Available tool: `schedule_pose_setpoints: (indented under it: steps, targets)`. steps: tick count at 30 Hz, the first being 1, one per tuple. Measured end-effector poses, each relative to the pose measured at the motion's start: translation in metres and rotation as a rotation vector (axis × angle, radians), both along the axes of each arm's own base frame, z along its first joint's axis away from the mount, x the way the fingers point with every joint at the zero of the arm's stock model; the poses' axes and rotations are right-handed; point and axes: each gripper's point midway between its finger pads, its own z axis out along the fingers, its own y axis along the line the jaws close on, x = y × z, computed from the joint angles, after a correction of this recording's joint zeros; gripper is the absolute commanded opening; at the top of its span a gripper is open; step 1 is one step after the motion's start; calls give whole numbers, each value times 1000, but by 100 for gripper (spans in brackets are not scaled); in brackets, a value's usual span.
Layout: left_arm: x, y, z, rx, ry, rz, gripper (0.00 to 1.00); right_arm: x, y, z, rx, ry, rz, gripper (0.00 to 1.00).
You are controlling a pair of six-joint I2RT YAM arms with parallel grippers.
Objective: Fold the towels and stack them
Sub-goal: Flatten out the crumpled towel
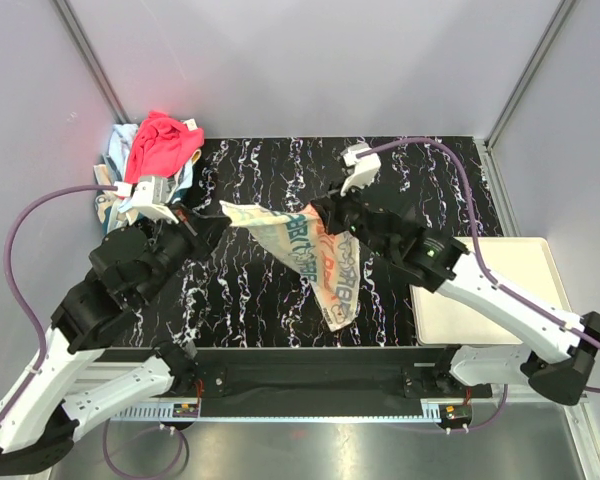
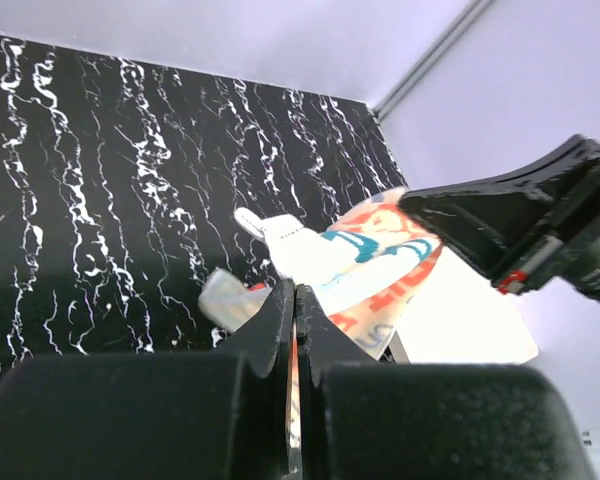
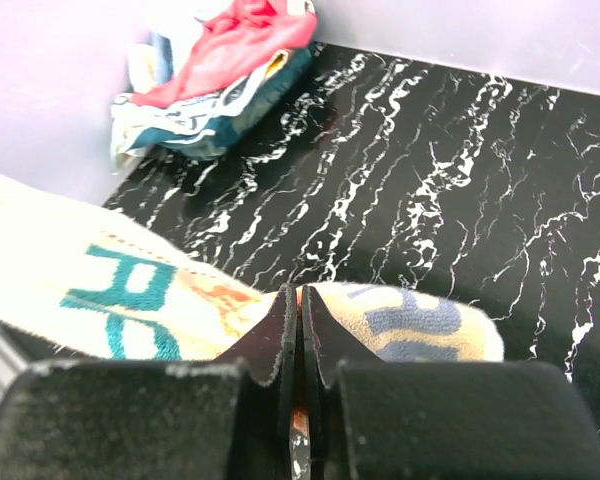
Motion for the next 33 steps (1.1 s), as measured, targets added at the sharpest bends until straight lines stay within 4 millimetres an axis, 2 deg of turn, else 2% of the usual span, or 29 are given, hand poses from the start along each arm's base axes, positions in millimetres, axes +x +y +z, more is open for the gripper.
schedule_pose_setpoints:
  steps: [4, 7, 9, 12, 14, 15, 18, 22, 25, 28, 29, 30, 31, 32, 33]
  targets:
    - [-4, -3, 4, -2, 1, -25, 0, -14, -9, 14, 25, -15, 16, 4]
    - [-1, -7, 14, -7, -6, -26, 0, -16, -15, 23, 41, -32, 5, 7]
    - [9, -11, 22, -4, -10, -4, 0, -11, -17, 27, 27, -44, -21, 7]
    - [38, -17, 27, 29, 0, 65, 0, 10, -15, 27, -21, -64, -81, 4]
    - [70, -20, 25, 45, 17, 124, 0, 34, -13, 16, -63, -58, -114, 3]
    - [85, -19, 22, 52, 27, 149, 0, 53, -17, 4, -84, -41, -145, 3]
    - [144, -22, -3, 91, 93, 214, 0, 110, -32, -33, -113, 13, -215, 4]
    - [217, -38, -50, 125, 181, 218, 0, 178, -51, -85, -141, 83, -275, 4]
    - [266, -40, -93, 149, 240, 231, 0, 220, -58, -110, -143, 103, -307, 4]
    - [306, -43, -120, 148, 252, 233, 0, 254, -62, -130, -140, 118, -327, 14]
    - [317, -43, -128, 148, 253, 232, 1, 265, -63, -137, -134, 120, -334, 30]
    - [327, -41, -133, 151, 250, 236, 5, 274, -65, -143, -129, 127, -344, 34]
    - [337, -39, -138, 156, 245, 244, 31, 281, -70, -152, -136, 137, -354, 39]
    - [345, -36, -141, 163, 237, 249, 42, 288, -75, -159, -139, 148, -368, 47]
    - [356, -32, -146, 160, 232, 257, 52, 295, -82, -168, -143, 164, -385, 61]
